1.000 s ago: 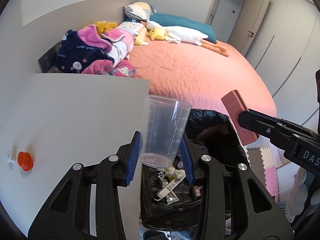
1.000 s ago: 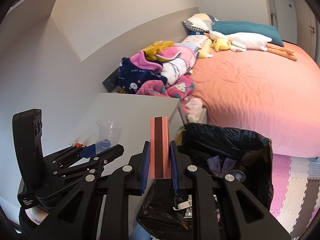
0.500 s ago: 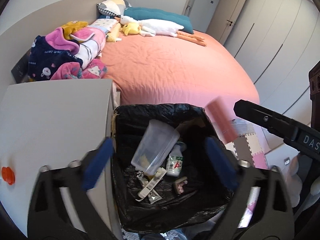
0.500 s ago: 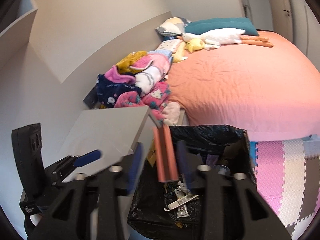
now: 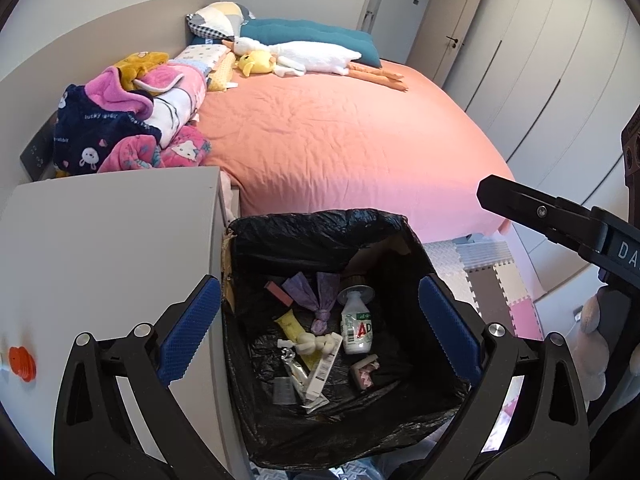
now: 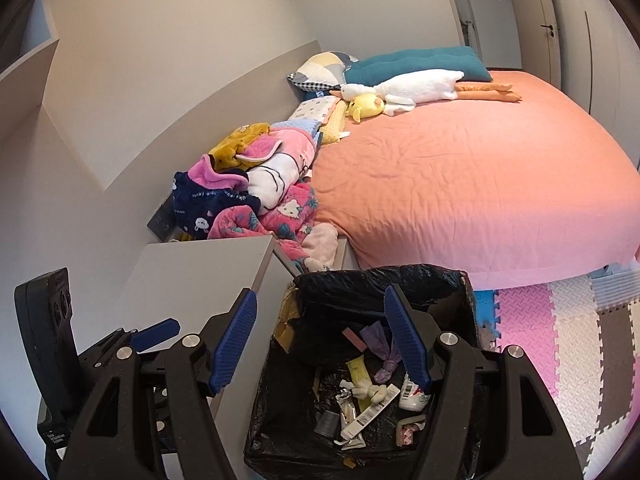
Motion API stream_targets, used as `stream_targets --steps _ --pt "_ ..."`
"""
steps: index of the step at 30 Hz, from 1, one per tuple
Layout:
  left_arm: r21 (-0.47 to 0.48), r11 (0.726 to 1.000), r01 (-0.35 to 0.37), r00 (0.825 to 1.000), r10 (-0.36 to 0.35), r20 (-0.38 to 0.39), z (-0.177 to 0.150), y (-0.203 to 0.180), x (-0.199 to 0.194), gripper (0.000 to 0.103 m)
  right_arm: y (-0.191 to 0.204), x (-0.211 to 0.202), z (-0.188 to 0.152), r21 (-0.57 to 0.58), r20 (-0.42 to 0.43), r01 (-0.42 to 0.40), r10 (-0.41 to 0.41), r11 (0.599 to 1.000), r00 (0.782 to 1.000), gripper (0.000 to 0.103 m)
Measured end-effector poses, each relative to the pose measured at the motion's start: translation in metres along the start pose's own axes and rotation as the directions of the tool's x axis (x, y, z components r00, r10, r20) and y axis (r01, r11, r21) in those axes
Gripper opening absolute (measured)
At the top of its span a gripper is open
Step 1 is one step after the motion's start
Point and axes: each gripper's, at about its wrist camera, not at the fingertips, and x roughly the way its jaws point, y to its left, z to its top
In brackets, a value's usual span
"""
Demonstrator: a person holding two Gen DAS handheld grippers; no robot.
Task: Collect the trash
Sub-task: 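Move both open tools back over the table toward the orange lid and white cap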
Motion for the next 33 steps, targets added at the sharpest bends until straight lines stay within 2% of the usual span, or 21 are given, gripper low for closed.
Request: stream_targets --steps 18,26,33 --pt "-0.132 0.985 -0.110 0.994 0.111 0.006 -0.023 0.056 -0.028 0.096 0.060 0.026 -0.007 -0.116 -0.070 -0.113 0.106 0.987 0.992 0.067" --pt "-0.206 0.965 -0.164 0.986 0.169 0.007 -0.041 0.089 -0.048 0.096 0.100 0.042 -0.014 -0.171 -0.116 -0.174 0.155 0.970 0.981 0.067" --pt "-0.277 0.936 -0.218 0.974 0.227 0.004 -0.060 0.120 -0.068 0.096 0.135 0.057 -0.024 -0.227 -0.166 -0.228 0.193 0.947 0.967 0.067"
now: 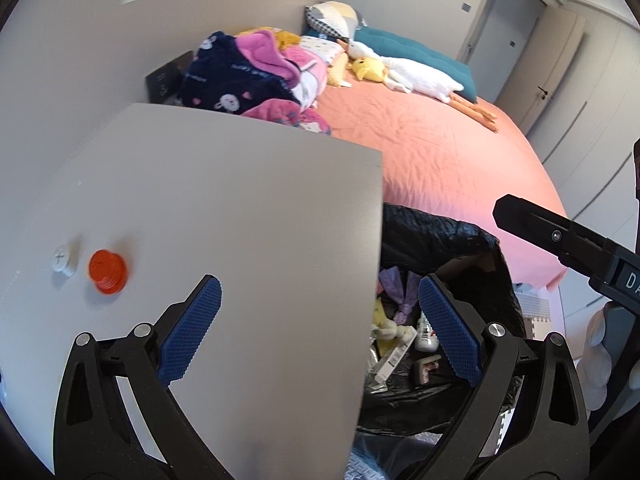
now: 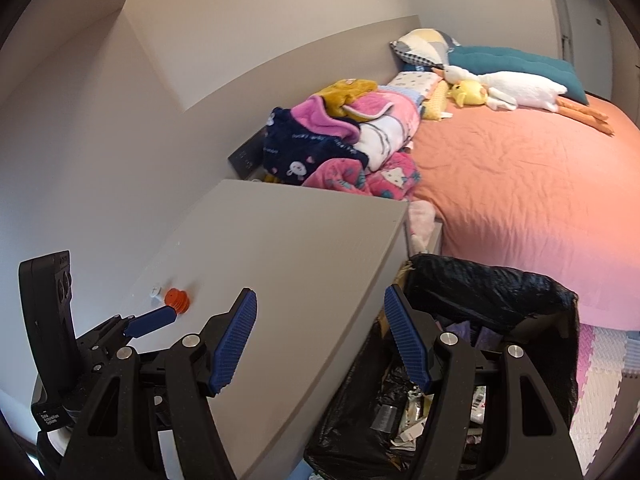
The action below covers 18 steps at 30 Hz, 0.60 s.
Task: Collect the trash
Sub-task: 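Move both open tools back over the table toward the orange lid and white cap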
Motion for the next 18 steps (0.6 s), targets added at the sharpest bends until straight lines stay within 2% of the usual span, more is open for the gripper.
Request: stream_targets --steps 18 --pt "-0.189 0.973 -0.133 0.991 0.134 -0.004 -0.031 0.096 -0.025 0.096 0.091 0.069 -0.004 -0.165 -0.120 -0.134 0.115 0.977 0.986 0.067"
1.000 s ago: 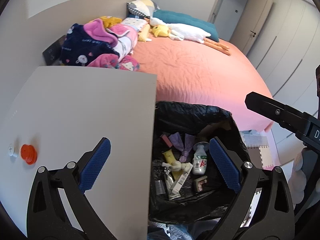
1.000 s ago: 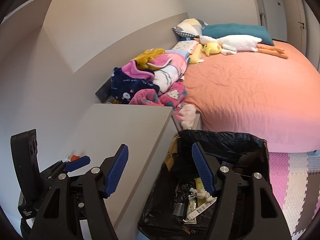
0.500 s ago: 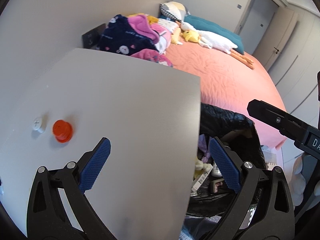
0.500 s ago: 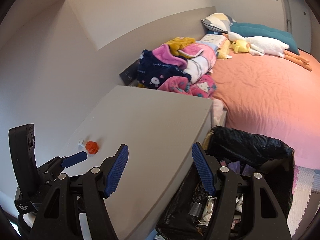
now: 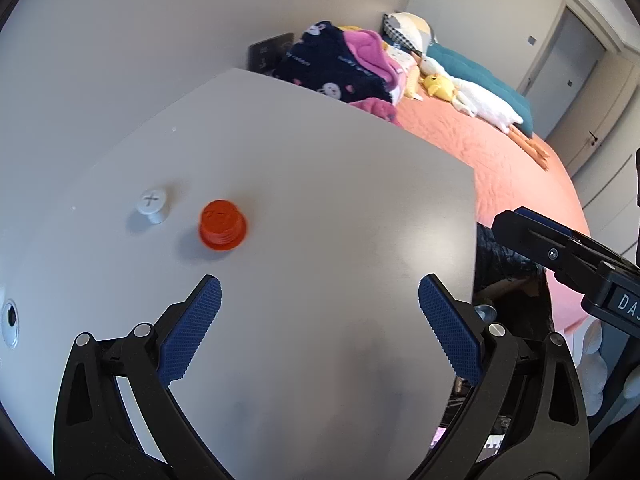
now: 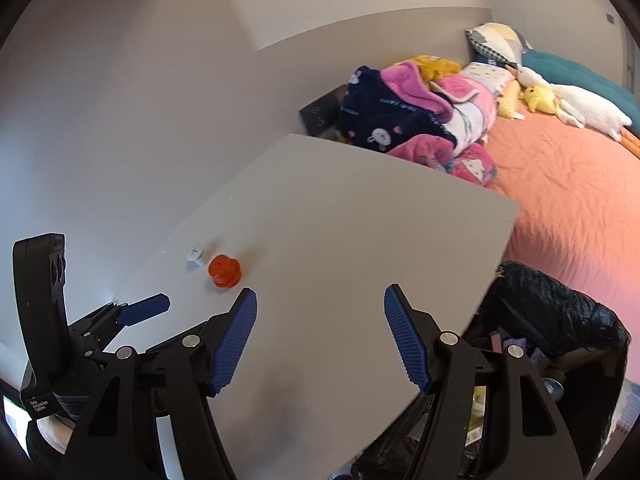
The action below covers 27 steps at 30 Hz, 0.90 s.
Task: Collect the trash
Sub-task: 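Move both open tools back over the table toward the orange lid and white cap, then grasp the white cross-marked cap with the left tool while the right tool grasps the orange lid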
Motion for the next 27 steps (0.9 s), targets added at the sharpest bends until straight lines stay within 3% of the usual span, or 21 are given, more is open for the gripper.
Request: stream_targets --steps 15,23,27 --pt "-0.149 0.982 -0.120 0.992 0.123 0.011 -0.009 0.082 0.003 0.095 0.059 0.072 0.005 -0.123 -0.083 -0.068 0.058 0.990 0.995 0.067" --pt "-0.161 0.975 -0.155 0.988 0.157 0.000 -0.001 0.114 0.019 0.075 0.078 0.112 0.005 -0.171 -0.133 -0.087 0.065 0.981 0.989 0.067" --pt "-0.175 0.970 -0.167 0.986 0.169 -0.008 0.005 0.130 0.028 0.072 0.088 0.129 0.002 -0.195 -0.161 -0.100 0.069 0.976 0.984 0.067"
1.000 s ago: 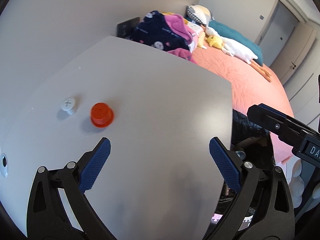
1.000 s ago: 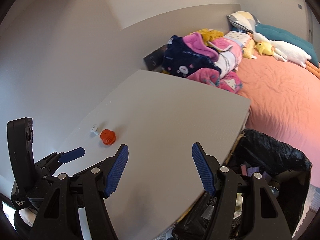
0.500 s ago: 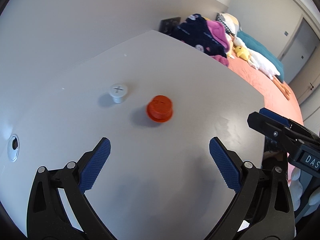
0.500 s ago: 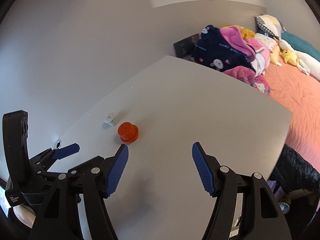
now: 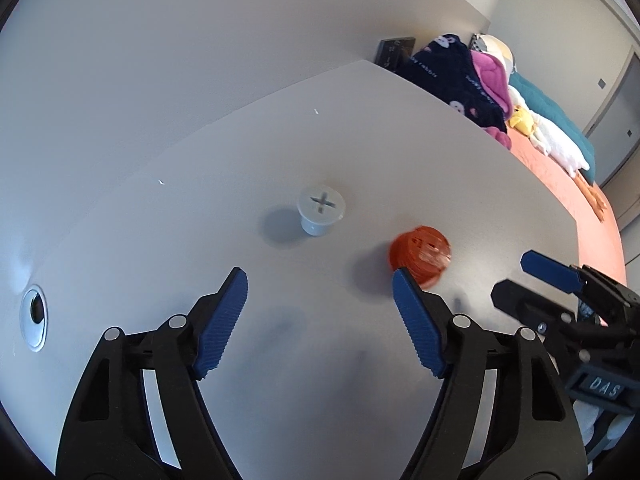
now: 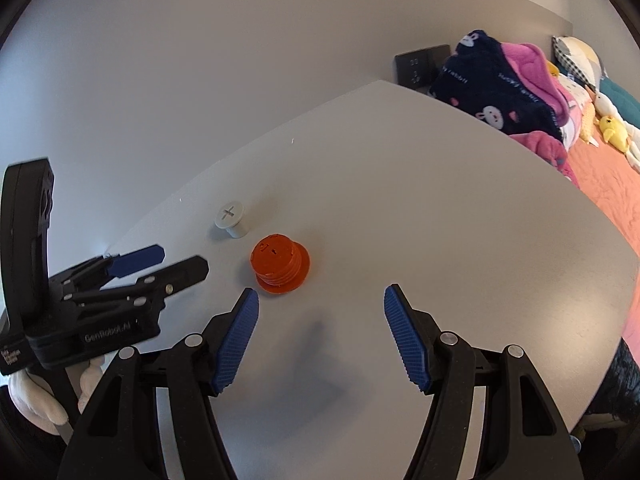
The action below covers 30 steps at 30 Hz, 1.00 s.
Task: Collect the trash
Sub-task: 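Grasp the white cross-marked cap with the left tool while the right tool grasps the orange lid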
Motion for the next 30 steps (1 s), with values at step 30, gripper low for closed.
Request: stream_targets --steps 30 --pt "0.038 0.999 -0.030 1.000 0.030 -0.009 0.036 0.012 0.056 0.032 0.031 0.056 0.019 -0.064 -0.071 -0.039 0.034 0.997 0.997 0.044"
